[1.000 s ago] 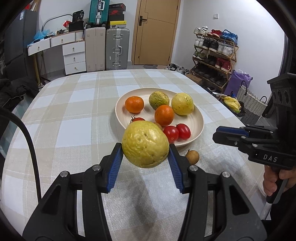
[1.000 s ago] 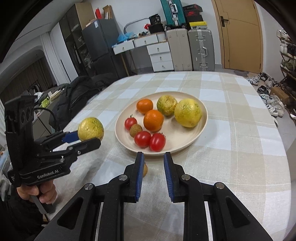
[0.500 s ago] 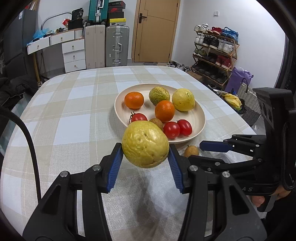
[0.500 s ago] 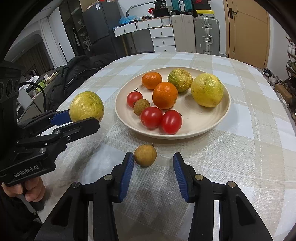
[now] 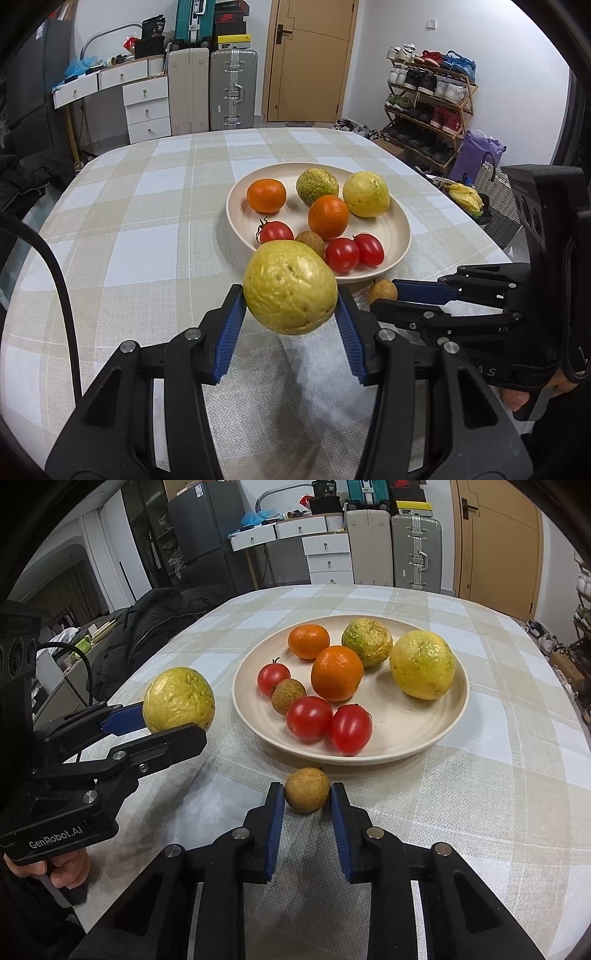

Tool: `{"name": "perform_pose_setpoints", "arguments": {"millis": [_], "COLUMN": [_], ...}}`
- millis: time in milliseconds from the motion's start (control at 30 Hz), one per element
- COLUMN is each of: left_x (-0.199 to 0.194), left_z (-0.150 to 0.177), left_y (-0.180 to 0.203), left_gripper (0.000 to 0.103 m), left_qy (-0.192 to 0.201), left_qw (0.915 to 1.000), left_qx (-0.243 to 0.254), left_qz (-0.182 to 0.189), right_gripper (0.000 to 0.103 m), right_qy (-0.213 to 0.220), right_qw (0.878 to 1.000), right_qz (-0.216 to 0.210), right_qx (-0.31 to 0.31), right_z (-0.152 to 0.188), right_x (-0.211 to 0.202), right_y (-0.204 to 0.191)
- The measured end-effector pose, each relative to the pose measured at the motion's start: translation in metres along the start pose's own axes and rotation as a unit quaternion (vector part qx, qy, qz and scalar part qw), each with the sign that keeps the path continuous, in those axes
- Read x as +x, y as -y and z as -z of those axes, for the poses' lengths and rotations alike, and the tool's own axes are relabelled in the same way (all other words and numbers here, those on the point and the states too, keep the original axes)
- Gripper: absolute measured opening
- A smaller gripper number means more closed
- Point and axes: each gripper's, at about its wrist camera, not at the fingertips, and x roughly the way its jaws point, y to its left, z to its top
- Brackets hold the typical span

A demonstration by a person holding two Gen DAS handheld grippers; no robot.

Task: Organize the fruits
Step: 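Carry the pomelo and brown fruit over the cream plate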

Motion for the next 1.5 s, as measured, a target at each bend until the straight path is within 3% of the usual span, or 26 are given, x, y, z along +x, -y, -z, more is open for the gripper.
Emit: {"name": "perform_pose_setpoints", "arguments": {"millis": [867, 1500], "left_x": [0.000, 0.033], "left_z": [-0.012, -0.041], "left_y": [-0.001, -0.005], "left_gripper": [0.047, 0.047], "left_qy": [0.023, 0.018], "left_qw": [0.9997, 0.9998], "left_qx": [0.005, -0.004], "left_qz": [-0.006, -0.010], "right_gripper": [0.026, 0.026], "right_qy": [0.076, 0.082], "right_qw": [0.996, 0.995], "right_qz": [-0.005, 0.008], "right_qx": [0.037, 0.057], "right_z": [-0.008, -0.022], "right_x": [-0.042, -0.034], "right_y": [0.029, 0.049]}}
